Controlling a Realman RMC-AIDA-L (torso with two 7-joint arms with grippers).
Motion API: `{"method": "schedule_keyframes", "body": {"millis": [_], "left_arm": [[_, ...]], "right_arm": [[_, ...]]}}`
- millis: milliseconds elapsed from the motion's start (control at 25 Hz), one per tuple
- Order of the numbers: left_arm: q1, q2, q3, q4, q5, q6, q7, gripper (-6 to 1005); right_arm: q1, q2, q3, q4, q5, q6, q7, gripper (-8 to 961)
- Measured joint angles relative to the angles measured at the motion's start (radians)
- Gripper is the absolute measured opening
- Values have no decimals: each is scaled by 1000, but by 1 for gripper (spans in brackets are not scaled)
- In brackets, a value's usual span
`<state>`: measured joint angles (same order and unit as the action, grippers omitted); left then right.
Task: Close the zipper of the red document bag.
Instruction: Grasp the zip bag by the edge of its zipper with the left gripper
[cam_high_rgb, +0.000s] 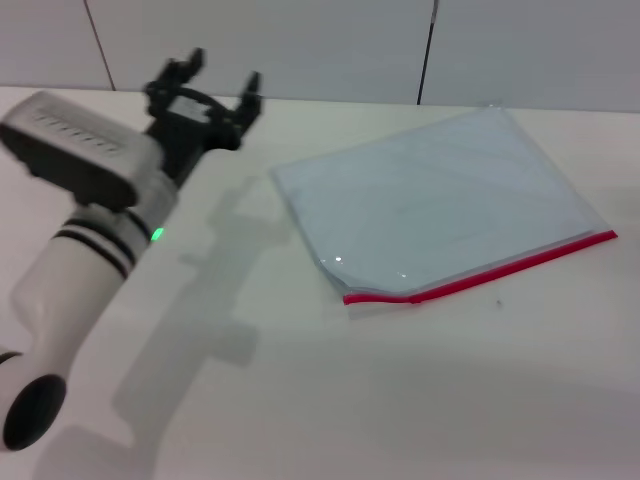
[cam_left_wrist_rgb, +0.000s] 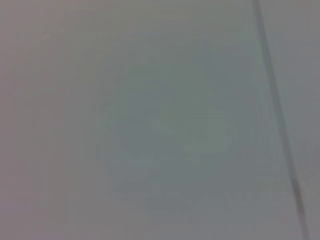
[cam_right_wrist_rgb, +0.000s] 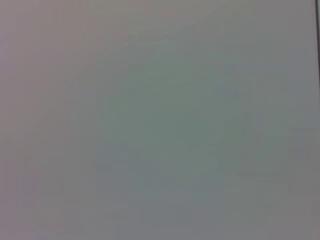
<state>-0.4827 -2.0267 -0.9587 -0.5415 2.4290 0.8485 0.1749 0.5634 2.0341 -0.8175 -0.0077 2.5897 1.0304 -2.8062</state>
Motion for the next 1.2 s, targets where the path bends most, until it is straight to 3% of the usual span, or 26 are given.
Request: {"method": "schedule_keyframes", "body": {"millis": [160, 520, 920, 1200], "left_arm": [[3, 6, -6, -114, 32, -158, 107, 705], [28, 33, -91, -440, 38, -672, 320, 705], [60, 20, -198, -721, 42, -1158, 565, 705], [54, 1, -254, -853, 140, -1472, 596, 704]], "right_arm": [[-3, 0, 0, 0, 0, -1, 0, 644], [-3, -2, 0, 0, -1, -1, 0, 644], [2, -2, 0, -1, 0, -11, 2, 644], [6, -2, 0, -7, 0, -26, 2, 644]]}}
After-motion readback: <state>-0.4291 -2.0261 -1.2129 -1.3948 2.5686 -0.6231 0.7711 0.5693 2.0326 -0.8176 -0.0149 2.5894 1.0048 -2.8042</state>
